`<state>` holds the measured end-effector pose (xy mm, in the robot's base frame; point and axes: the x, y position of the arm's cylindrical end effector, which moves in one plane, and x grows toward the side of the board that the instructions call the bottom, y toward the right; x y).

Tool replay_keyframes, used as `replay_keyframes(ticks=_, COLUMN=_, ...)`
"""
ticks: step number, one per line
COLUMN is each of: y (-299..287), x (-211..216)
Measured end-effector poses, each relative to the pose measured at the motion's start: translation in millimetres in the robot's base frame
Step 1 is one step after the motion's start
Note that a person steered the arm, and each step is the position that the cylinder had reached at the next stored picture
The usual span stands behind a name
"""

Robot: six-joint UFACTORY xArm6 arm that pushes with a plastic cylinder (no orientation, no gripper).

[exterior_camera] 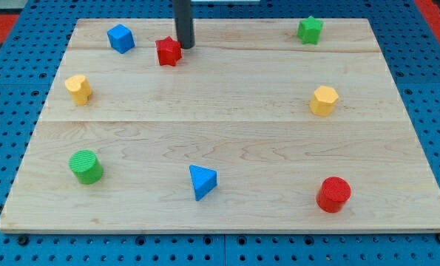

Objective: Slide the red star into the blue cube

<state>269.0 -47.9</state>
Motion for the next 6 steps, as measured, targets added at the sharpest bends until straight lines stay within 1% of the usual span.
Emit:
replay_keyframes(ticks=1, y=23.1, x=24.2)
replay_keyframes(ticks=2, y=-39.5, x=30.2)
replay_keyframes(ticks=3, y=-68.1, x=15.7)
replay_keyframes(ticks=4, y=-79.5, x=17.5)
replay_keyframes(ticks=5, y=-39.0, x=24.4)
replay_keyframes(ticks=6, y=38.3, x=32.4)
